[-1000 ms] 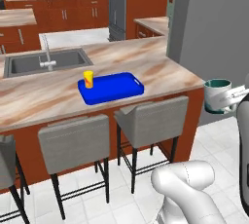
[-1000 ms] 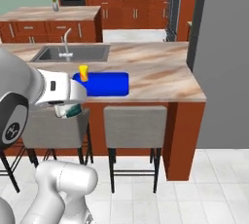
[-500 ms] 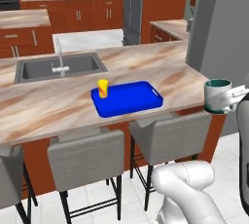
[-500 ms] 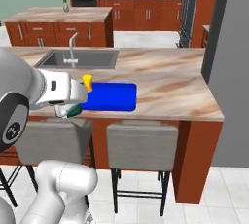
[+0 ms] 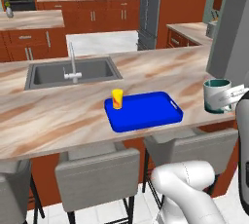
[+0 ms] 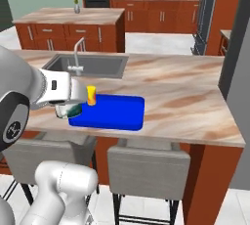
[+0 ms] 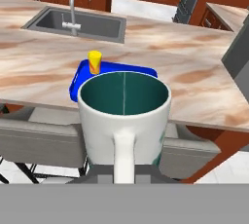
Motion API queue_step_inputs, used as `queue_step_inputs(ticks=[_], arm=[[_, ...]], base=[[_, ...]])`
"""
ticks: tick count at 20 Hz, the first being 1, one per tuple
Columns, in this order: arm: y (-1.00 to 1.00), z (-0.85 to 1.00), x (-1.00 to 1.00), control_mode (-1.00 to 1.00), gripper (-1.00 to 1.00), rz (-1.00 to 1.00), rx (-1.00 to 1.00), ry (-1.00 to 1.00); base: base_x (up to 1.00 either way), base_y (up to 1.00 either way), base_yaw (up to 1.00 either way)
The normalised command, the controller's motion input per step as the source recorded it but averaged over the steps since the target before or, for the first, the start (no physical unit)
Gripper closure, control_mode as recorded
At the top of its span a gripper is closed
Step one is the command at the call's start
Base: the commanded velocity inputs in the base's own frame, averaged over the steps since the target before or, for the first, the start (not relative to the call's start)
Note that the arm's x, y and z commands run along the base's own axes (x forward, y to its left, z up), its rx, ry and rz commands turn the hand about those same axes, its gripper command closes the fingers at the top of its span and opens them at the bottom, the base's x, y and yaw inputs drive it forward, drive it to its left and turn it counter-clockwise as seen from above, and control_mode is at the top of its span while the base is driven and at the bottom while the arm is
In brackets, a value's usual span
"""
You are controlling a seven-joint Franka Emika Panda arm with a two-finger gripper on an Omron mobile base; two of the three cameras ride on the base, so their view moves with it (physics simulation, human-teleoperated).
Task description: There is a tray on the dining counter. Grab the cup, mug, and pitcher and place them on the tray. The pitcher may be placed next to the tray if it cannot fit the tray.
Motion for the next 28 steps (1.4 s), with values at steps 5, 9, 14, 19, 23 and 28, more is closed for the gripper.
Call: queue_step_inputs(ticks=[5, 9, 14, 19, 23, 28], arm=[[0.0, 0.0, 0.0, 1.0, 1.0, 0.0, 0.0, 0.0], [0.0, 0.0, 0.0, 1.0, 1.0, 0.0, 0.0, 0.0], [0.0, 0.0, 0.0, 1.0, 1.0, 0.0, 0.0, 0.0], [0.0, 0.0, 0.0, 1.0, 1.0, 0.0, 0.0, 0.0], [0.0, 0.0, 0.0, 1.0, 1.0, 0.0, 0.0, 0.0], [0.0, 0.0, 0.0, 1.0, 1.0, 0.0, 0.0, 0.0]], base=[[0.41, 0.0, 0.16], [0.37, 0.0, 0.16], [0.33, 0.0, 0.14], [0.44, 0.0, 0.1], [0.5, 0.0, 0.08], [0.53, 0.0, 0.02]])
